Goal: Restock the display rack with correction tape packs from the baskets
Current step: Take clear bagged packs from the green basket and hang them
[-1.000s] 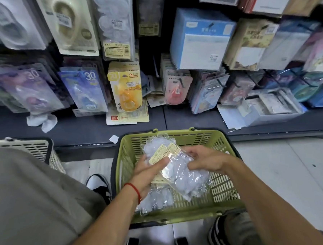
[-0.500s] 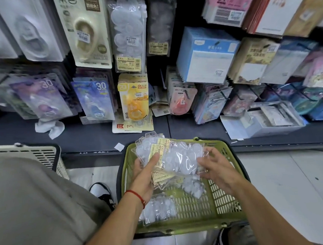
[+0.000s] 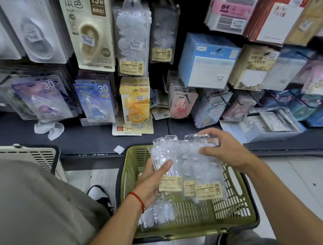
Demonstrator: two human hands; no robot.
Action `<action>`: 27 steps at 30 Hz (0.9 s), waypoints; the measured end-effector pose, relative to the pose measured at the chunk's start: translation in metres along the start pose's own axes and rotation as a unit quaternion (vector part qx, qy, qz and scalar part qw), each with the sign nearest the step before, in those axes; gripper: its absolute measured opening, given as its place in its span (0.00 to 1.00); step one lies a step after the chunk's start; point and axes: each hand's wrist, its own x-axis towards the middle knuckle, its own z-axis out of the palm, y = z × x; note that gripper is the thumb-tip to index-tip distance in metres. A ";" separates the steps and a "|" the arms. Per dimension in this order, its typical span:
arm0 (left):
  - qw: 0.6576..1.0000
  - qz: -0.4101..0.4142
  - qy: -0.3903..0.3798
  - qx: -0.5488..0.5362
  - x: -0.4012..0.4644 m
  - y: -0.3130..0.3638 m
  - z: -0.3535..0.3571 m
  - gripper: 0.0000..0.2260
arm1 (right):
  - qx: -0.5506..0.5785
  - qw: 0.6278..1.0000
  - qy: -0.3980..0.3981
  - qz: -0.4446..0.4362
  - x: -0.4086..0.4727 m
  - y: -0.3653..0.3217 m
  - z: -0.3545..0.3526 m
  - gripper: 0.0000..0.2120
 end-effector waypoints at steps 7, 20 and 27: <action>0.997 0.073 -0.018 0.017 -0.010 0.003 0.024 0.57 | -0.145 0.984 0.076 -0.063 0.010 -0.026 0.033 0.26; 0.961 0.257 0.045 0.089 -0.015 0.147 0.057 0.57 | 0.091 0.988 0.062 -0.111 0.039 -0.095 0.009 0.03; 0.902 0.374 0.089 0.197 -0.022 0.245 0.053 0.39 | 0.171 0.960 0.136 -0.173 0.076 -0.158 -0.006 0.03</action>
